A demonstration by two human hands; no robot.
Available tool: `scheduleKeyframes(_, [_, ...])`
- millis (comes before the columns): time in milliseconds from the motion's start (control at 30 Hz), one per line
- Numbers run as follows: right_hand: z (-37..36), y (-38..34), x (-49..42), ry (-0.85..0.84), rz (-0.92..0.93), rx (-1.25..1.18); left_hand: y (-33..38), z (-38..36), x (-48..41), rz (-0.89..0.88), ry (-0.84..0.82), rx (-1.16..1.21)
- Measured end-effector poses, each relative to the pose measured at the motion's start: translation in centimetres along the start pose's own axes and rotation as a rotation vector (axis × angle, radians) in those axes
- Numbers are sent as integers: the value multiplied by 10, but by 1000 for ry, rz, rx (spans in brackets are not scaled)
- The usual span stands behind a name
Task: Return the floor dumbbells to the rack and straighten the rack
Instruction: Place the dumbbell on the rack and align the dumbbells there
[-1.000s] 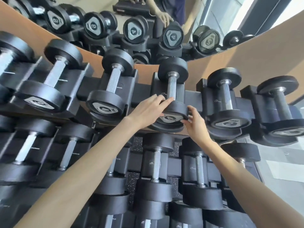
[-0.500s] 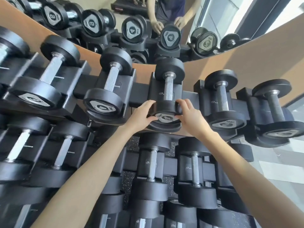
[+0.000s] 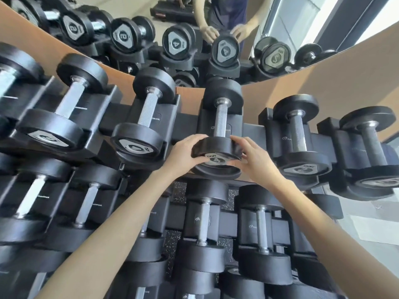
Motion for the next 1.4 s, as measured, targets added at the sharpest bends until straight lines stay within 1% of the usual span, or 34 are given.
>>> scheduleKeyframes(100, [-8,4,4,68,-66,-236,-11,-8,4,64,35,174])
scheduleKeyframes(200, [-12,16,13,110,-131,-448,-1,-17,-2,38,45,299])
scheduleKeyframes(333, [-13,24,15,112,-159,-493,5,-21,-6,-8,43,266])
scheduleKeyframes(400, [-18,27,16,120,-179,-519,8,-19,-10,-18,20,205])
scheduleKeyframes(500, [-30,33,20,168,-200,-499,24,-14,-21,-83,-52,-7])
scheduleKeyframes(567, [-34,35,20,179,-195,-461,29,-11,-25,-109,-89,-87])
scheduleKeyframes(700, [-33,37,16,148,-184,-420,26,-9,-22,-72,-82,-58])
scheduleKeyframes(800, [-33,39,16,143,-193,-449,31,-10,-23,-87,-103,-131])
scheduleKeyframes(867, [-34,41,17,139,-190,-450,34,-12,-23,-81,-87,-142])
scheduleKeyframes(1067, [-39,50,14,154,-175,-455,33,-15,-22,-49,-49,-118])
scheduleKeyframes(1133, [-39,49,15,164,-163,-450,31,-15,-18,-39,-6,-84])
scheduleKeyframes(1200, [-36,44,14,156,-153,-443,25,-15,-14,-16,23,-14])
scheduleKeyframes(1333, [-32,30,10,143,-150,-354,10,-11,-5,87,63,217])
scheduleKeyframes(1400, [-32,23,9,135,-148,-330,7,-9,-3,127,83,278])
Point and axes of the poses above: each hand's wrist, its own x-axis away from the middle knuckle, its own z-axis out of the back of the hand, y = z × x, the point moved 2 cm from there along -x, towards the middle knuckle, and after that the axes turned 10 degrees about -z, right-handed, at the moved point
